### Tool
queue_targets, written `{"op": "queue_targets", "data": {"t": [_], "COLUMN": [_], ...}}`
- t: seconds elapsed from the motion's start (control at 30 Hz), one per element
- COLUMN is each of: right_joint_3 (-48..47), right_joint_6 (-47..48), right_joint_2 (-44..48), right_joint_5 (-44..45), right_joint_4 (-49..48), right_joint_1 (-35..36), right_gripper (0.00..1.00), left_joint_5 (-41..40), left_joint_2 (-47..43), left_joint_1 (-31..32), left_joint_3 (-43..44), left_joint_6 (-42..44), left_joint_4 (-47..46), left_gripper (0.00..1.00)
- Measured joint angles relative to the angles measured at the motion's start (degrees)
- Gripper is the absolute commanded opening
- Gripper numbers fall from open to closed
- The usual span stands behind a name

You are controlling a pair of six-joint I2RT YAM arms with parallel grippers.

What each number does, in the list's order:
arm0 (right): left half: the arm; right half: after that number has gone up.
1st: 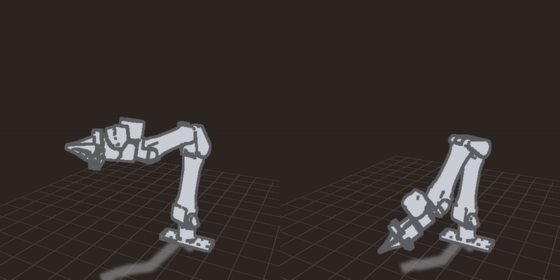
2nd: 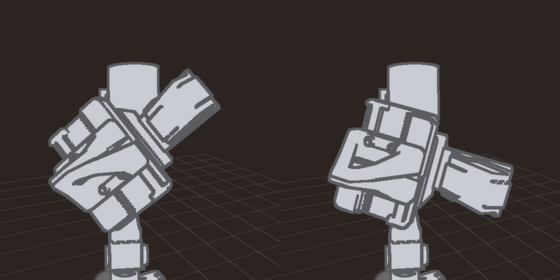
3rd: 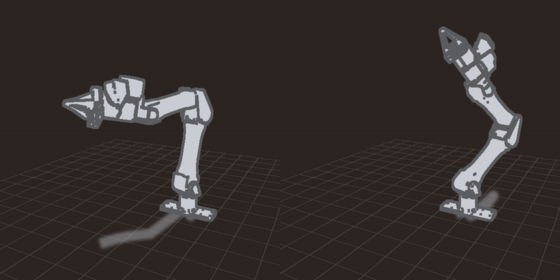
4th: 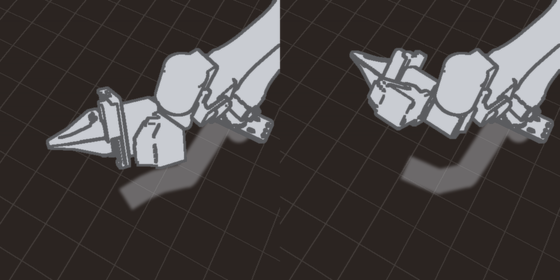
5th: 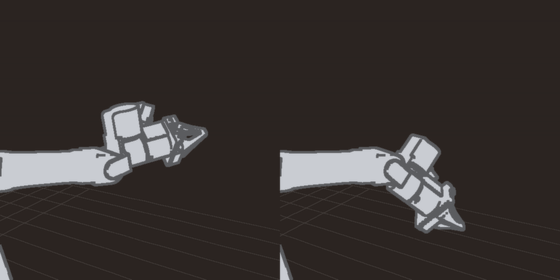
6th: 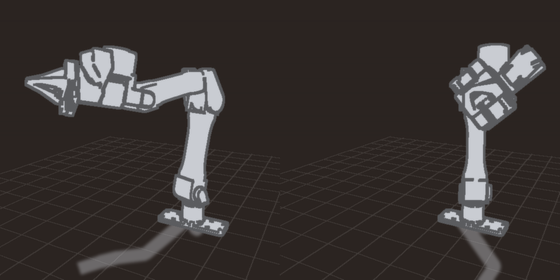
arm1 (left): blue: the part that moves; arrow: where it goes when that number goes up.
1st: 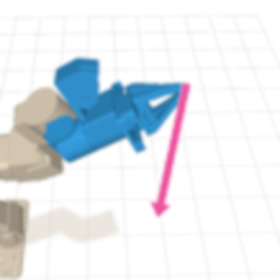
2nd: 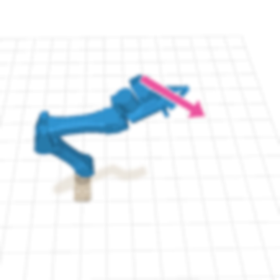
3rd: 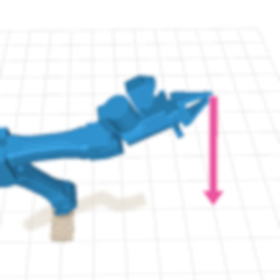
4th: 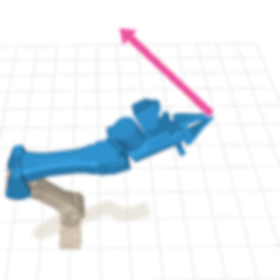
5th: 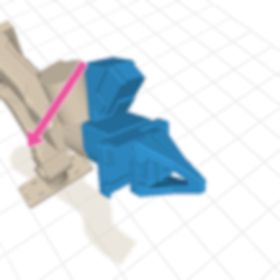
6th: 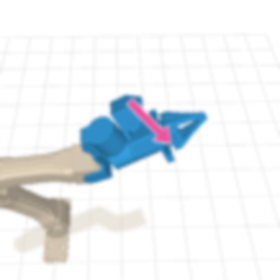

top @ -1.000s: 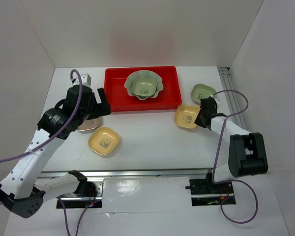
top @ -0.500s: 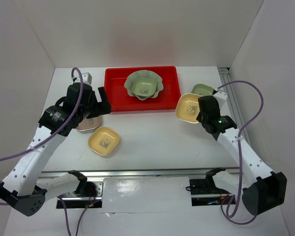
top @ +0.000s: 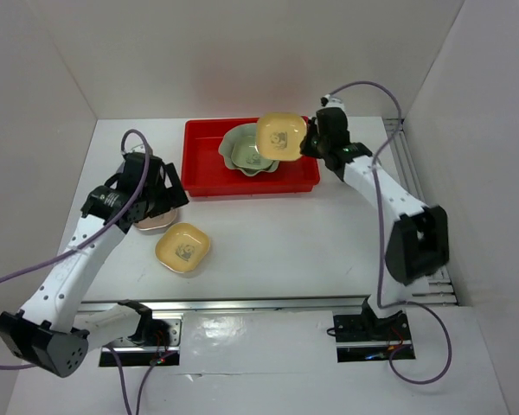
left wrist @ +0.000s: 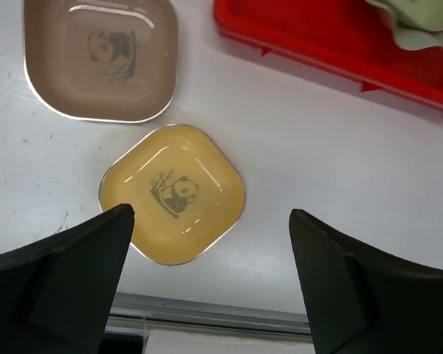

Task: Place the plates into the plastic bin on the countertop

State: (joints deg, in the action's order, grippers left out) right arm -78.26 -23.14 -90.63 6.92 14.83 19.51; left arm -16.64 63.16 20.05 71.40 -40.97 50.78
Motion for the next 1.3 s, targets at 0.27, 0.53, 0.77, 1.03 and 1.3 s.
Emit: {"op": "queue_targets", "data": {"t": [0.27,0.53,0.77,1.03,1.3], "right_joint_3": [-17.8,-32.7,-36.2,-37.4,-37.4], "right_joint_6": [-0.9,-3.5,-7.8,-9.7,-9.4], "right_joint_2": [-25.7,-37.6,-40.7,-43.1,-42.2], "right_joint_5": [-3.6,-1.9,2.2,5.1,4.8], "right_joint_4": [1.2,5.1,6.7,9.6,8.7], "right_joint_1": [1.2,3.6,5.2,5.8,7.5], "right_gripper": [0.0,0.0,0.05,0.37,0.95], "left_joint_5": [3.8,4.9,5.0,6.1,7.5], "left_joint_2": [2.9,1.7,1.1,3.4,7.3], "left_joint_1": [-8.9,-17.4,-22.1,-22.4,-22.9], "left_joint_3": [-8.8,-12.9,-15.8,-15.9,-16.8], "left_joint_6": [-0.3,-2.4,-3.0,-2.9,-2.7], "left_joint_4": [-1.3,-1.4,-1.0,-1.7,-2.4], "left_gripper": [1.0,1.0,1.0,1.0,0.97]}}
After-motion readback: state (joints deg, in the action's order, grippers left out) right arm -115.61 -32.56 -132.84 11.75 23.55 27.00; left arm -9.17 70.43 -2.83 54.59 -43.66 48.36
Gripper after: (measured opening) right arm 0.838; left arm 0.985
